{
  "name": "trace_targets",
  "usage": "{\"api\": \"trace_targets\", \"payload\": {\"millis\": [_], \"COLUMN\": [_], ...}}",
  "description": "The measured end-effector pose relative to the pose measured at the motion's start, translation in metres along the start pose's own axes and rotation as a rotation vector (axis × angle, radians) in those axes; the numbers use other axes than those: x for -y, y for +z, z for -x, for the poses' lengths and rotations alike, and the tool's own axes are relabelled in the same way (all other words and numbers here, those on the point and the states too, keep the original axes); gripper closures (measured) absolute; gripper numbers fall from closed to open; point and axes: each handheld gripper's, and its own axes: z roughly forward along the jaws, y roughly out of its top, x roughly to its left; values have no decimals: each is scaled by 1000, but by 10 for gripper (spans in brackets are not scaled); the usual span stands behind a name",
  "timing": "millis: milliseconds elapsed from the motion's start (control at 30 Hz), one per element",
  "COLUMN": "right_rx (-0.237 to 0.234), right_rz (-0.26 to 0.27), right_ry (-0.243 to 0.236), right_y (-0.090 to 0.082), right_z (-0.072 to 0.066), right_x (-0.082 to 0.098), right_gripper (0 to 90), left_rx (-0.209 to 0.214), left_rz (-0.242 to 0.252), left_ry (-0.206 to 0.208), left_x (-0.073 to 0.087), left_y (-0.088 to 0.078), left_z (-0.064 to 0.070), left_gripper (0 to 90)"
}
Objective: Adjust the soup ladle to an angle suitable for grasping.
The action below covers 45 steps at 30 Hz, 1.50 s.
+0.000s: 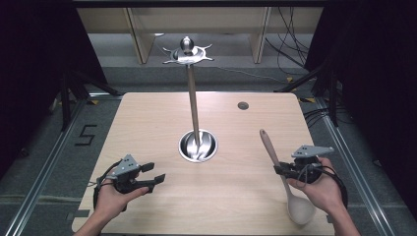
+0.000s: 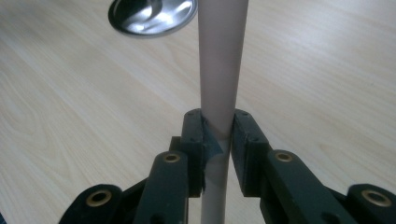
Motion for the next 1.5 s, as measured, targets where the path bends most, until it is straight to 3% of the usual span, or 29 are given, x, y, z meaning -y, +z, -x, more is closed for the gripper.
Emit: {"api": "trace_targets", "payload": {"millis": [33, 67, 100, 200, 233, 300, 333, 400, 433, 500, 600, 633, 700, 733, 800, 900, 967, 1000, 1033, 1133, 1167, 1200, 1333, 1367, 1467, 1500], "right_rx": [11, 11, 6, 15, 19, 40, 38, 47, 71, 70, 117, 101, 98, 111, 117, 110, 114, 124, 112, 110, 103, 112, 116, 89, 102, 106], "right_rz": [54, 54, 98, 149, 172, 243, 252, 273, 320, 317, 371, 357, 366, 373, 392, 392, 409, 421, 416, 419, 423, 430, 456, 440, 452, 454], "right_ry": [-6, -6, 17, 2, 30, -5, 19, 14, 15, 20, -25, 23, -16, 21, -13, 19, 15, -14, 7, -11, 7, -13, 2, 18, -14, -1], "right_y": [-4, -4, -10, -15, -18, -22, -23, -24, -24, -25, -26, -27, -27, -27, -26, -26, -25, -25, -26, -27, -27, -28, -29, -31, -31, -31], "right_z": [1, 1, 1, 3, 1, 5, 4, 4, 5, 5, 8, 5, 8, 5, 8, 5, 5, 7, 5, 6, 4, 5, 2, 1, 2, 0], "right_x": [3, 3, 5, 6, 7, 7, 7, 7, 7, 6, 3, 3, 0, 0, -2, -3, -5, -7, -7, -10, -10, -11, -13, -14, -15, -15], "right_gripper": [768, 768, 768, 768, 769, 769, 769, 769, 768, 769, 769, 769, 769, 769, 769, 769, 769, 768, 769, 769, 769, 768, 768, 769, 768, 768], "left_rx": [-9, -9, -7, -7, -8, -9, -9, -9, -9, -9, -4, -4, -5, -5, -6, -8, -9, -9, -5, -2, 1, 2, 2, 14, 10, 21], "left_rz": [-2, -2, -2, -2, -2, -4, -5, -5, -3, -2, 1, 2, 3, 3, 4, 6, 8, 8, 9, 13, 15, 15, 21, 28, 30, 38], "left_ry": [9, 9, 7, 5, 4, 6, 5, 5, 5, 5, -2, -2, -2, -1, -2, -3, 12, 12, -4, -5, -6, -6, -3, -6, 6, 7], "left_x": [0, 0, 0, 0, 0, 0, 0, 0, 0, 0, 0, 0, 0, 0, 0, -1, -1, -1, -1, -2, -2, -2, -5, -6, -9, -9], "left_y": [0, 0, 0, 0, 0, 0, 0, 0, 0, 0, 0, 0, 0, 0, 0, 0, 0, 0, 0, 1, 1, 1, 4, 6, 9, 10], "left_z": [0, 0, 0, 0, 0, 0, 0, 0, 0, 0, 0, 0, 0, 0, 0, -1, -2, -2, -1, -1, 0, 0, 1, 1, 2, 1], "left_gripper": [355, 355, 355, 355, 355, 355, 355, 355, 355, 355, 355, 355, 355, 355, 355, 355, 356, 356, 356, 357, 357, 357, 358, 358, 358, 358]}}
